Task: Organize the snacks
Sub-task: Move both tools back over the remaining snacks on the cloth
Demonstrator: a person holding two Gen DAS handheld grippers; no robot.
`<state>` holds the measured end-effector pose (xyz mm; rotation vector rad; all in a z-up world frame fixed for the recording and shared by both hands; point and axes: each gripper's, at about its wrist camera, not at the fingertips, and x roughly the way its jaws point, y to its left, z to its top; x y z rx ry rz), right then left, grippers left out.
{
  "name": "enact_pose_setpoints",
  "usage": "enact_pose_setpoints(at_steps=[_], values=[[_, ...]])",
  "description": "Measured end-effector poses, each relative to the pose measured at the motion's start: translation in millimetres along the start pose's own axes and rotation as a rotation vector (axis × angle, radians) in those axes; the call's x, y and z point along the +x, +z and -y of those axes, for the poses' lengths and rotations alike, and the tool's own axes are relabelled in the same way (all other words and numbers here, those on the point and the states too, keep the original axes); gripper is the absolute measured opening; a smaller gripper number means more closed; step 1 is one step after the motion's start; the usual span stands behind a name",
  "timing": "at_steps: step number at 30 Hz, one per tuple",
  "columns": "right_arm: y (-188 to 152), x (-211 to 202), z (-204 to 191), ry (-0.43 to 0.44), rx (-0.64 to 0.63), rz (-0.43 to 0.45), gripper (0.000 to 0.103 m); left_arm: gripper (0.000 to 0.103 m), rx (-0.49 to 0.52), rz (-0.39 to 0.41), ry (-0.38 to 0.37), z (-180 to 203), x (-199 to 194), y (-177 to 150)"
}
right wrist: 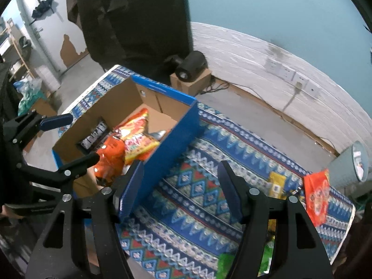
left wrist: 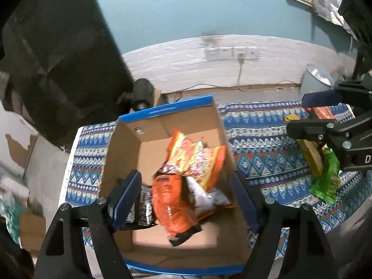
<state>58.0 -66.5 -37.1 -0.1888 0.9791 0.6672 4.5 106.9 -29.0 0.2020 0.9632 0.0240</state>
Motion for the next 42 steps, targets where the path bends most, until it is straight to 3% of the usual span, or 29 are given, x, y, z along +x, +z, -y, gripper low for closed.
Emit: enact_pose_setpoints(at_steps=[12, 27, 42], values=[[-44, -32, 51, -0.051, 0.064, 0.002, 0.067, 0.08, 0.106, -0.009, -0.055, 59, -1, 10], [-111, -66, 136, -0.126, 0.228, 0.0, 0.067, 0.08, 0.257, -0.051, -0.187, 160, 10, 22], [-165, -71, 203, -0.185, 0.361, -0.033, 0.067, 0.08, 0.324, -0.169, -0.326, 243, 43, 16]])
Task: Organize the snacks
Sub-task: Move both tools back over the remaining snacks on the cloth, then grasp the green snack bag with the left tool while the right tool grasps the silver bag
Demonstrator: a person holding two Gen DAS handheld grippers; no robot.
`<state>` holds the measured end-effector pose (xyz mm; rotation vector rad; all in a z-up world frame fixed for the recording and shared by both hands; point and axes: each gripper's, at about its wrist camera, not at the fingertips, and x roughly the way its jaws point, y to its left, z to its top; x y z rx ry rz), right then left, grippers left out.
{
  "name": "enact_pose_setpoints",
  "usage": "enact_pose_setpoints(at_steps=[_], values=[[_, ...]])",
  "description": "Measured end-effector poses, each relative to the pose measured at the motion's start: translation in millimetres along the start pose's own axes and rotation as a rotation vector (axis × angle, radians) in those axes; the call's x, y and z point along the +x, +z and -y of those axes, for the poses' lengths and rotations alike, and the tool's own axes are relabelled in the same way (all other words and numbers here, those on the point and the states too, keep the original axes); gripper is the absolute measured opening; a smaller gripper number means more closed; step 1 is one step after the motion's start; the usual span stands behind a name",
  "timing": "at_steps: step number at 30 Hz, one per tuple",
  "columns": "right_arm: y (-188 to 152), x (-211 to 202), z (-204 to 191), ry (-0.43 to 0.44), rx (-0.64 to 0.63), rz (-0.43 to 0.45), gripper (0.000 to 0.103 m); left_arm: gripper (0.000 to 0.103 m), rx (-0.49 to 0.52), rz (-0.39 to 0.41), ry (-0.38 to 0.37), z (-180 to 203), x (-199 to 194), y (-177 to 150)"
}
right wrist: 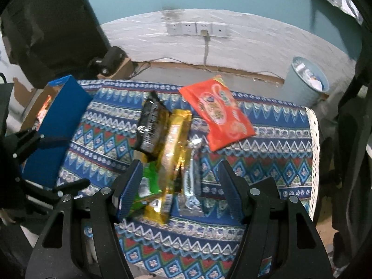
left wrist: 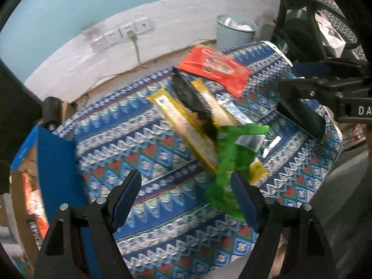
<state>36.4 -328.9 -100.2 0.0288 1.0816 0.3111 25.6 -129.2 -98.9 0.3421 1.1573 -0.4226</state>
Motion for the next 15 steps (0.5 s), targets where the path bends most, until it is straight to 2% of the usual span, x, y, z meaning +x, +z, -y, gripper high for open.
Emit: enact_pose_setpoints(at_steps=[7, 15], values=[[-11, 16, 23, -0.023, 0.036, -0.04, 0.067, 0.082, 0.004, -0.029, -0.106, 22, 16, 8], [-22, 30, 34, -0.034, 0.044, -0.082, 0.067, 0.083, 0.036, -0.104, -0.12, 44, 51, 8]])
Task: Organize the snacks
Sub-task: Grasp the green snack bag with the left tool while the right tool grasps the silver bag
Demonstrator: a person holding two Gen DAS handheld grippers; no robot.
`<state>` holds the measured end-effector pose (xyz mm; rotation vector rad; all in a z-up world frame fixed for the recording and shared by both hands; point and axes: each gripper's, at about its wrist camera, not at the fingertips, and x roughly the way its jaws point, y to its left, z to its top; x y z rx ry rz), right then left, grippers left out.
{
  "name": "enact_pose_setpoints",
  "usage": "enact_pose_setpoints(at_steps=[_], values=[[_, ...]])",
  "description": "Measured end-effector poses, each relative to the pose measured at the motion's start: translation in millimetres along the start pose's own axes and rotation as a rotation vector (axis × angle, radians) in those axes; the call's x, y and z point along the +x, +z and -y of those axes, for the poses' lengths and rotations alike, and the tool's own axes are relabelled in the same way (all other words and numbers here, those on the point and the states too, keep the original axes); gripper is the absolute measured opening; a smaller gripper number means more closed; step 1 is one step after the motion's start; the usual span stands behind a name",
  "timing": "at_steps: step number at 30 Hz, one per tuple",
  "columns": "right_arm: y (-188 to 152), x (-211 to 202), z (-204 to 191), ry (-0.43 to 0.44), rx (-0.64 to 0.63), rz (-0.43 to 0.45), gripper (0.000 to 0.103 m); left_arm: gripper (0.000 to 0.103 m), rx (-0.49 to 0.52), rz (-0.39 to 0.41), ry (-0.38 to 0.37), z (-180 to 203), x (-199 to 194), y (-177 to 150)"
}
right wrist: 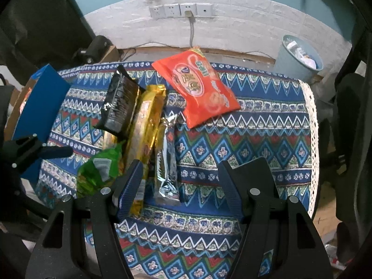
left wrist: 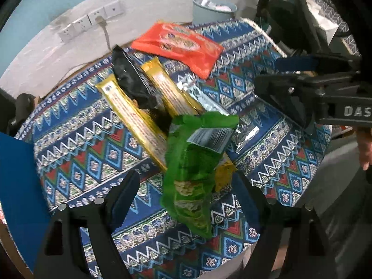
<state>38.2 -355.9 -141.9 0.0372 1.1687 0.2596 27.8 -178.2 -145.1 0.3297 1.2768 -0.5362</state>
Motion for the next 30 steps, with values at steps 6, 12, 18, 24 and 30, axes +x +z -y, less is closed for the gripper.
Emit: enact_pose_setpoints(at_steps=[6, 12, 18, 24, 30], values=[[-2, 6, 1, -0.004, 0.0, -0.018, 0.067, 0.083, 0.008, -0.04, 0.019, 2, 27, 2], [-4, 23, -3, -0.015, -0.008, -0.054, 0.067, 0.045, -0.004, -0.042, -0.027, -2, 34, 2], [-3, 45, -9, -0.004, -0.022, -0.091, 0.067, 0.04, 0.015, -0.004, -0.007, -1, 23, -2], [-1, 67, -21, -0.003, -0.065, -0.121, 0.067, 0.04, -0.009, 0.025, -0.004, -18, 2, -9], [0, 89, -27, -0.055, -0.111, -0.159, 0.055, 0.04, -0.058, 0.034, 0.017, -43, -5, -16]])
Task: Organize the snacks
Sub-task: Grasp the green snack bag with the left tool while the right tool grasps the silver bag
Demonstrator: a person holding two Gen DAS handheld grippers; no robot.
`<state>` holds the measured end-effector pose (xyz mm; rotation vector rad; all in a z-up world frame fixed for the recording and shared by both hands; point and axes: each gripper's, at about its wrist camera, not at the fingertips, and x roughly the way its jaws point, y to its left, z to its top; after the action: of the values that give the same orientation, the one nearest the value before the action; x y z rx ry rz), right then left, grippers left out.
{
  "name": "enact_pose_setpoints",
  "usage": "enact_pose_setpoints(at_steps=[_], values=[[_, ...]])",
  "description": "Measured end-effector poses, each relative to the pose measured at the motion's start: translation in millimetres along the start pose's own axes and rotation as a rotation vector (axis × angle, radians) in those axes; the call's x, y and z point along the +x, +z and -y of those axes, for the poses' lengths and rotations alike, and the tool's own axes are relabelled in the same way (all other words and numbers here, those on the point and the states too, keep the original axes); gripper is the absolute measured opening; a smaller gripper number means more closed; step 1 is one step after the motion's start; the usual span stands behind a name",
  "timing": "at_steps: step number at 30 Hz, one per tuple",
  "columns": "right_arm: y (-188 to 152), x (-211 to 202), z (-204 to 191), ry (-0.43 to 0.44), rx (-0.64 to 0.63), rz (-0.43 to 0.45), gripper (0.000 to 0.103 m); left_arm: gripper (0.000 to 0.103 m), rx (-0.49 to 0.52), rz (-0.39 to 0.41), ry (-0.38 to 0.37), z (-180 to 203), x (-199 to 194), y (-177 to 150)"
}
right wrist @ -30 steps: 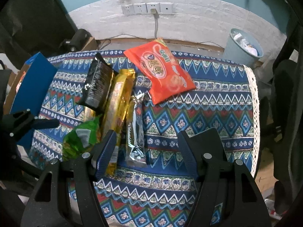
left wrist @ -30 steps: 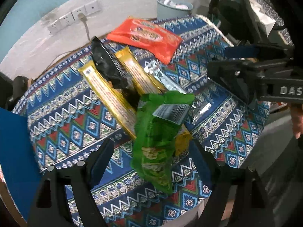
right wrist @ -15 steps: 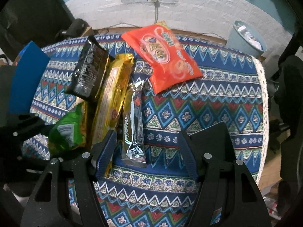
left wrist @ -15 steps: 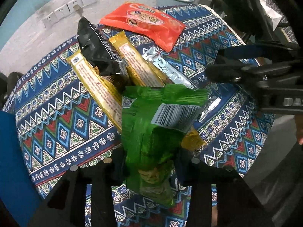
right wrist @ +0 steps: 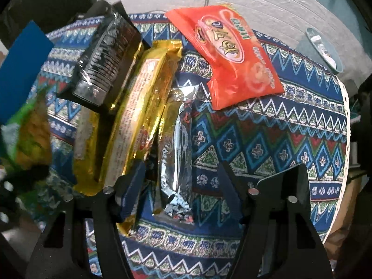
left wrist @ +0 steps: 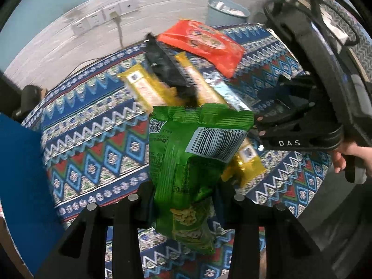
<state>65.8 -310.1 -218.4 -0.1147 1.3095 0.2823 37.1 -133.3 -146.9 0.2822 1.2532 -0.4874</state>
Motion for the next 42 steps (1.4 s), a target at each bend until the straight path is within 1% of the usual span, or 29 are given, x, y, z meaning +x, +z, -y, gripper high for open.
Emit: enact_pose_setpoints(at_steps=[2, 4, 6, 7, 8, 10, 11, 13, 19, 22, 28, 32, 37, 42], values=[[1, 6, -1, -0.011, -0.008, -0.015, 0.05, 0.04, -0.022, -0.002, 0.003, -9, -1, -2], [0, 13, -3, -0.015, -0.022, -0.03, 0.049, 0.04, -0.035, -0.004, 0.0, -16, -3, -5], [-1, 21, -6, -0.039, -0.044, -0.042, 0.05, 0.04, -0.043, -0.002, 0.002, -18, -3, -6], [-1, 20, -8, -0.048, -0.056, -0.023, 0.05, 0.04, -0.044, 0.0, 0.002, -19, -4, -7], [-1, 21, -10, -0.054, -0.062, -0.019, 0.047, 0.04, -0.046, 0.003, 0.003, -19, -5, -7], [0, 20, -11, -0.059, -0.062, -0.016, 0.031, 0.04, -0.046, 0.009, 0.008, -20, -8, -8], [0, 19, -12, -0.072, -0.065, -0.016, 0.028, 0.04, -0.045, 0.011, 0.01, -20, -8, -7], [1, 16, -18, -0.092, -0.079, -0.016, 0.028, 0.04, -0.046, 0.017, 0.014, -21, -11, -8], [-1, 1, -16, -0.075, -0.049, -0.011, 0.027, 0.04, -0.053, 0.018, 0.04, -27, -21, -10], [-4, -11, -16, -0.066, -0.028, 0.002, 0.027, 0.04, -0.056, 0.024, 0.031, -27, -25, -13], [-13, -39, -23, -0.03, -0.002, 0.043, 0.027, 0.04, -0.04, 0.048, 0.05, -24, -36, -16], [-16, -58, -25, -0.017, 0.01, 0.071, 0.027, 0.04, -0.049, 0.059, 0.061, -26, -43, -16], [-18, -83, -29, -0.011, 0.027, 0.115, 0.027, 0.04, -0.06, 0.093, 0.093, -31, -56, -19], [-7, -94, -19, -0.003, 0.029, 0.156, 0.027, 0.04, -0.063, 0.113, 0.113, -34, -69, -23]])
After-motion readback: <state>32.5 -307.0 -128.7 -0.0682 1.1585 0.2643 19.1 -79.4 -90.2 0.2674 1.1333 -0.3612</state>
